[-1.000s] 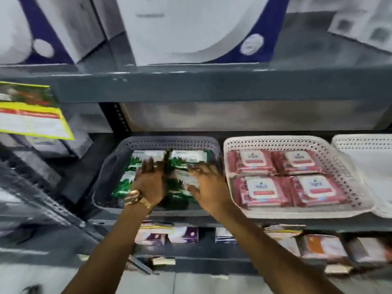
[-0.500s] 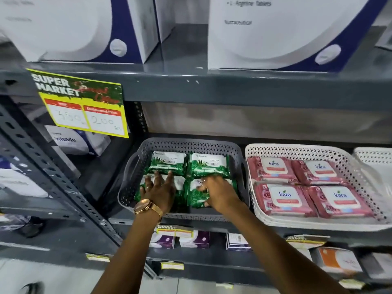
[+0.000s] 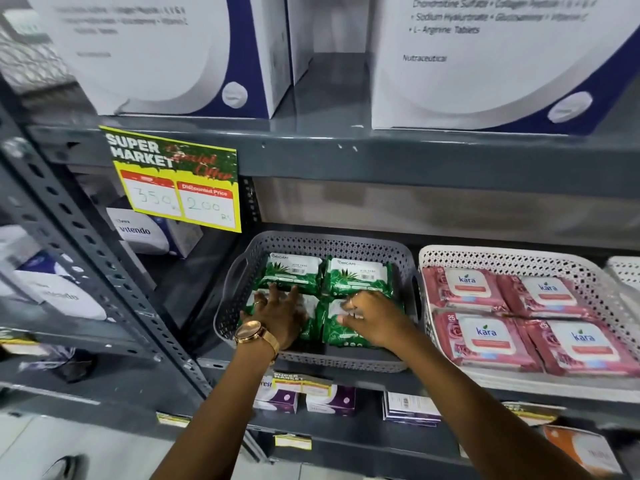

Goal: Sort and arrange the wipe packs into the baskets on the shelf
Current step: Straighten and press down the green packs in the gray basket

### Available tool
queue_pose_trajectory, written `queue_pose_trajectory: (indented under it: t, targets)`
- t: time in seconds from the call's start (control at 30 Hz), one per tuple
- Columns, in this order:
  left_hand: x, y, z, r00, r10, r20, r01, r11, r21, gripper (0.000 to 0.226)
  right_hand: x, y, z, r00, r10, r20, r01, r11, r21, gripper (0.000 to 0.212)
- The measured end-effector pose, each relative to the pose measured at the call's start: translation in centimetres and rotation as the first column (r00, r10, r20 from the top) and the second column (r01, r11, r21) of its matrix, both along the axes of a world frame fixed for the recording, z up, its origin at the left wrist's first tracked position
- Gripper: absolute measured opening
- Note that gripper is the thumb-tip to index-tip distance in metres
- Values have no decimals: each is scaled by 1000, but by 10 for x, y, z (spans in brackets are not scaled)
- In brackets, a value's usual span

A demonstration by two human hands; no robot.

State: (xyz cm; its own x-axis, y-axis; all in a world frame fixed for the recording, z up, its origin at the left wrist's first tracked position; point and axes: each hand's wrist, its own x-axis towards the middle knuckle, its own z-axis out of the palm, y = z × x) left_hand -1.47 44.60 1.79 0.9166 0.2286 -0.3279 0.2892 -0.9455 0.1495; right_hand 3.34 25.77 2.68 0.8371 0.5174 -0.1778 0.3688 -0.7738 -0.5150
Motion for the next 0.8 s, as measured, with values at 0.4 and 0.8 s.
queue_pose_trajectory:
  t: [0.4, 0.8]
  targets:
    - [62, 13, -32, 967, -186, 174, 164, 978, 133, 66, 48, 34, -46, 979, -45, 197, 89, 971, -224, 64]
    - [61, 13, -39, 953, -200, 226, 166, 973, 160, 62, 44, 33, -55, 960, -85, 268, 138, 973, -184, 69]
